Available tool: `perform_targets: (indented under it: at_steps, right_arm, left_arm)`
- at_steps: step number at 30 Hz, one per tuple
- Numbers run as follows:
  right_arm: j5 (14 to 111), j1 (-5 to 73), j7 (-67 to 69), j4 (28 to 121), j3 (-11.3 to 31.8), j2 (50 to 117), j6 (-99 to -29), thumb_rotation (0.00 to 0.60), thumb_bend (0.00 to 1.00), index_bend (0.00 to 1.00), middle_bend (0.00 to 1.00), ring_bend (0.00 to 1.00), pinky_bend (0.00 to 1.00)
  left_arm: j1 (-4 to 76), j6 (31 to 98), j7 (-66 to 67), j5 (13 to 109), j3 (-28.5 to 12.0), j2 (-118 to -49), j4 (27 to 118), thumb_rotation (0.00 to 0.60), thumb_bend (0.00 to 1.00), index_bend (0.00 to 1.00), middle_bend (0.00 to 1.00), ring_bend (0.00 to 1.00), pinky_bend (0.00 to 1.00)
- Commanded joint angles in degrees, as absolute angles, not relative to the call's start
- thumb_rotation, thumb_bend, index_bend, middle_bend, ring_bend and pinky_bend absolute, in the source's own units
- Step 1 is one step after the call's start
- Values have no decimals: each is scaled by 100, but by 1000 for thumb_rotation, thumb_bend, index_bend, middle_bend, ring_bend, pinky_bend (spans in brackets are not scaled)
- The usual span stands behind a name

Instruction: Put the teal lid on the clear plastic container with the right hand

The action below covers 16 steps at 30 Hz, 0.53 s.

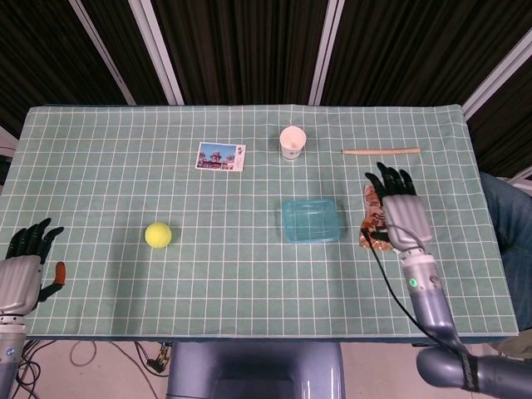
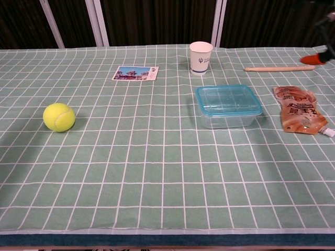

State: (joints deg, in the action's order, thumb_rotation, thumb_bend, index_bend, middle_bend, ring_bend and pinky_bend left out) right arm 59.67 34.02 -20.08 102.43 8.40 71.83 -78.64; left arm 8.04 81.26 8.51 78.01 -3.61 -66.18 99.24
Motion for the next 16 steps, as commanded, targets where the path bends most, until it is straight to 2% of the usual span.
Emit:
perform_targets:
  at_steps: [1,5,9,16]
  right_arm:
    - [7288,2112,-900,10216,-185,6782,-9002,600,274,130,0,0,0]
    - [7895,1396,-275,9472,-603,6955,-9616,600,274,130,0,0,0]
    - [8137,1008,80,9097,-788,6982,-9809,600,274,130,0,0,0]
    - [8322,808,12,8897,-578,6976,-9917,600,274,130,0,0,0]
  left_arm:
    - [778,8222,839,8005,-290,-6628,9877,600,564,143,0,0,0]
    - [761,8291,815,8174,-250,-6619,9856,600,564,143,0,0,0]
    - [748,8308,811,8248,-222,-6607,9881,600,564,143,0,0,0]
    - [733,8353,870,8466,-144,-6577,9915,600,564,143,0,0,0]
